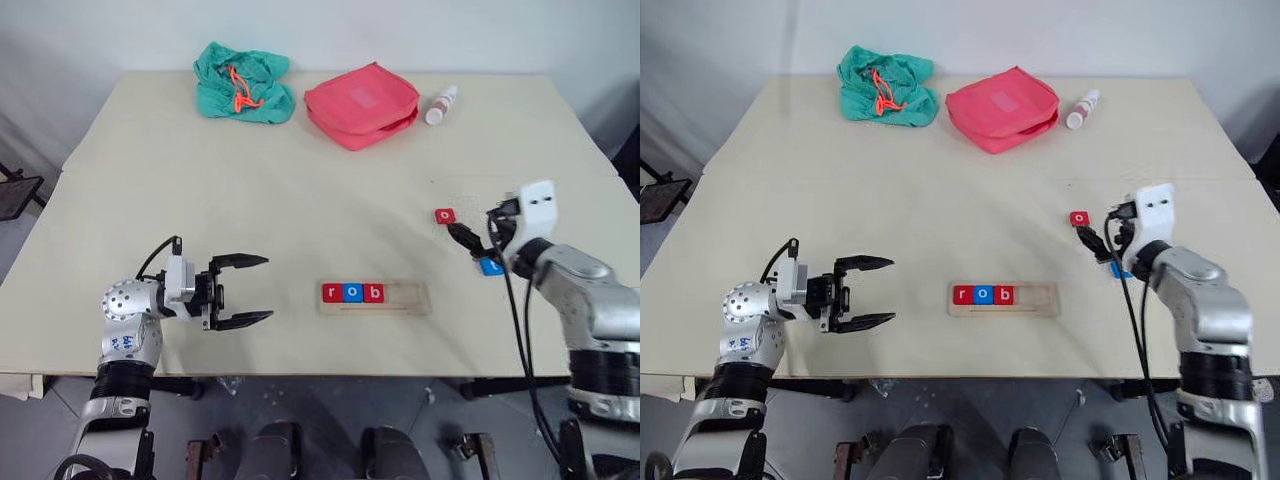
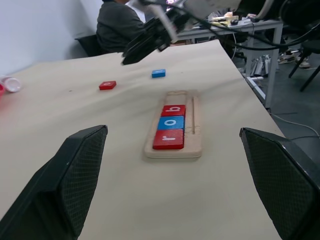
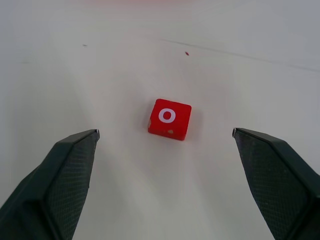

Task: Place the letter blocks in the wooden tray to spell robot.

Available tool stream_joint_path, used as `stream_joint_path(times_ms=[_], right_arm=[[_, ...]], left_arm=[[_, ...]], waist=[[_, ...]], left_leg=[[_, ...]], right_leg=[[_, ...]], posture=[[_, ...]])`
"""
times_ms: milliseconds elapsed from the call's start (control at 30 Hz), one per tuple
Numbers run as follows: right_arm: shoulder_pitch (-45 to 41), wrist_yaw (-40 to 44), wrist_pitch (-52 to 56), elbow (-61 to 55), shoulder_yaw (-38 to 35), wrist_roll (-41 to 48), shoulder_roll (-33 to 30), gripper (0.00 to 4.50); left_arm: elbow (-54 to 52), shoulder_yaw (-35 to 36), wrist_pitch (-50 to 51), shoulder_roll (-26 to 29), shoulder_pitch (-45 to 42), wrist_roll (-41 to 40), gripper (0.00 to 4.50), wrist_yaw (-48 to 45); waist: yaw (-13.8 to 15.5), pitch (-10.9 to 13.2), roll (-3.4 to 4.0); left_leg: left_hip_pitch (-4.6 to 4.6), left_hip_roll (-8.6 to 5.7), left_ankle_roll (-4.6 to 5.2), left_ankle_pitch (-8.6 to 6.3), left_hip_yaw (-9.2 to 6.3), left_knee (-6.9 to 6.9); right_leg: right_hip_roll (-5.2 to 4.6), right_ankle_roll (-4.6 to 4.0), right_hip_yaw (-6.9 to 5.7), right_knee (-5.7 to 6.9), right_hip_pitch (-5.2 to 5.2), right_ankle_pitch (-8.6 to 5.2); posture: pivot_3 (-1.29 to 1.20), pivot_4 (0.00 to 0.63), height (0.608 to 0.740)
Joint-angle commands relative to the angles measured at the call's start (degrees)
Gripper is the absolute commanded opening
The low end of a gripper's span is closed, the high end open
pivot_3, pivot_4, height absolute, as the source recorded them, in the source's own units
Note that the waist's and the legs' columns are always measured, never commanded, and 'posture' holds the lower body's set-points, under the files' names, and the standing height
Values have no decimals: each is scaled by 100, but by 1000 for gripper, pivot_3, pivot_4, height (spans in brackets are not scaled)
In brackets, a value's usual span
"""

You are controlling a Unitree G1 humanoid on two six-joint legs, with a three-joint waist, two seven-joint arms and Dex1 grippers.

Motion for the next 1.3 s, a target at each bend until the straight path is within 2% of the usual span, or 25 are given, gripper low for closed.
stream_joint_path(times_ms=[33,367,733,867,1067,1300], right_arm=[[-388,-195,-581,623,31,-288,175,4462],[-1341,-307,-1772,2655,190,-771,673,4462],[-1484,-572,-2023,3240,226,-979,921,4462],[-1516,-669,-1971,3282,214,-971,969,3592],[-1441,-781,-1928,3094,163,-944,1014,1554],[-801,-478,-1245,995,-51,-497,775,1497]], left_arm=[[-362,27,-6,35,151,-78,4500,87],[-612,63,38,48,375,-94,4500,255],[-543,87,-41,54,396,-80,4500,323],[-489,71,-60,31,348,-62,4500,337],[-354,40,-136,-28,256,-40,4500,321],[-140,-21,-173,-85,101,-36,4500,198]], waist=[[-4,0,0],[-72,0,1],[-149,-1,2],[-148,-2,3],[-127,-2,2],[-133,-2,2]], left_leg=[[-1,-1,0,0,0,0],[-1,0,0,0,-7,-2],[0,0,-1,1,-8,-5],[1,1,-1,1,-8,-4],[1,-2,-1,1,-16,0],[-2,-2,-1,1,-13,-4]], right_leg=[[-1,0,0,0,-1,0],[0,0,0,4,-1,0],[1,0,1,5,-1,0],[1,0,1,6,-1,0],[0,0,1,9,3,0],[0,0,3,12,-6,0]], posture=[[0,150,740],[0,150,740],[0,150,740],[0,150,740],[0,150,740],[0,150,740]])
